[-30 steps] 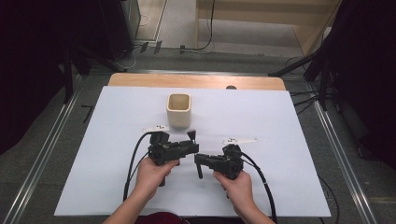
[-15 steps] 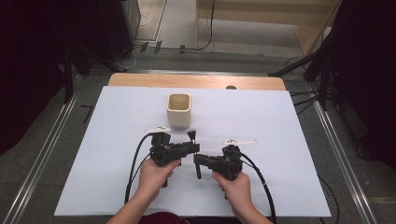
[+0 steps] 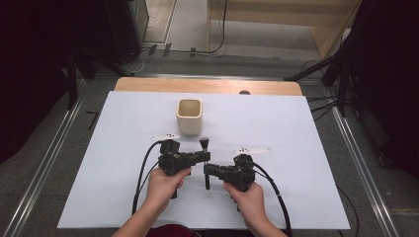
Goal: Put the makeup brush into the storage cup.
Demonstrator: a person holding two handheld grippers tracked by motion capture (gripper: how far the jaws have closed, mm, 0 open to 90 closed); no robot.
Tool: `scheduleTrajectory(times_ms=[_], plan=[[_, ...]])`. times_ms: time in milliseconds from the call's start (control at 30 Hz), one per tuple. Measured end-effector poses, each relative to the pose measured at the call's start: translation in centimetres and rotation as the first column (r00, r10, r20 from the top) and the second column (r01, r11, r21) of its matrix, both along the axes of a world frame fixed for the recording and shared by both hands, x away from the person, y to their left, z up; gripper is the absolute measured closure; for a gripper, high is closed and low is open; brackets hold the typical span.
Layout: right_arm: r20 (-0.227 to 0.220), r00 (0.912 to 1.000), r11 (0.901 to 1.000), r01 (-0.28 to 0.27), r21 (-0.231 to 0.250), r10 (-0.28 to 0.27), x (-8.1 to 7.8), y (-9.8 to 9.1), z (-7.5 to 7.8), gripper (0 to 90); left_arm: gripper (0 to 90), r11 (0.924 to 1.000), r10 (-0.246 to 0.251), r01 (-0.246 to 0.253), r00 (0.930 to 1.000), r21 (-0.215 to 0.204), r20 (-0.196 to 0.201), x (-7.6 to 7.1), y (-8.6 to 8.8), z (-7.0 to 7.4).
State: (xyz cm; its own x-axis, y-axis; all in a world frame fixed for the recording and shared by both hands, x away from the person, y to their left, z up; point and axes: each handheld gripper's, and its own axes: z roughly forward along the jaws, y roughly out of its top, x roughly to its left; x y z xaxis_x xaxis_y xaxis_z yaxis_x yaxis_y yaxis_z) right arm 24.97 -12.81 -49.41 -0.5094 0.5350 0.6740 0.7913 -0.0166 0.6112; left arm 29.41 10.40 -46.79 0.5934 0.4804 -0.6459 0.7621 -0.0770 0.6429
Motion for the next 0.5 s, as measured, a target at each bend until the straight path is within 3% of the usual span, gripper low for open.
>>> scheduleTrajectory(times_ms=[133,500], plan=[[0.005,1.0000,0.9999,-0.004,-0.013,0.004,0.01,0.03,-0.01,78.3,77.4,1.0000,-0.005,0.005,1.0000,0.006,0.001,0.02,0.01,0.05],[0.067,0.9977,0.9967,0.006,-0.081,-0.001,0.21,0.20,-0.37,48.4,77.4,0.9995,-0.007,0.006,0.9996,0.031,0.026,0.11,0.20,0.14]])
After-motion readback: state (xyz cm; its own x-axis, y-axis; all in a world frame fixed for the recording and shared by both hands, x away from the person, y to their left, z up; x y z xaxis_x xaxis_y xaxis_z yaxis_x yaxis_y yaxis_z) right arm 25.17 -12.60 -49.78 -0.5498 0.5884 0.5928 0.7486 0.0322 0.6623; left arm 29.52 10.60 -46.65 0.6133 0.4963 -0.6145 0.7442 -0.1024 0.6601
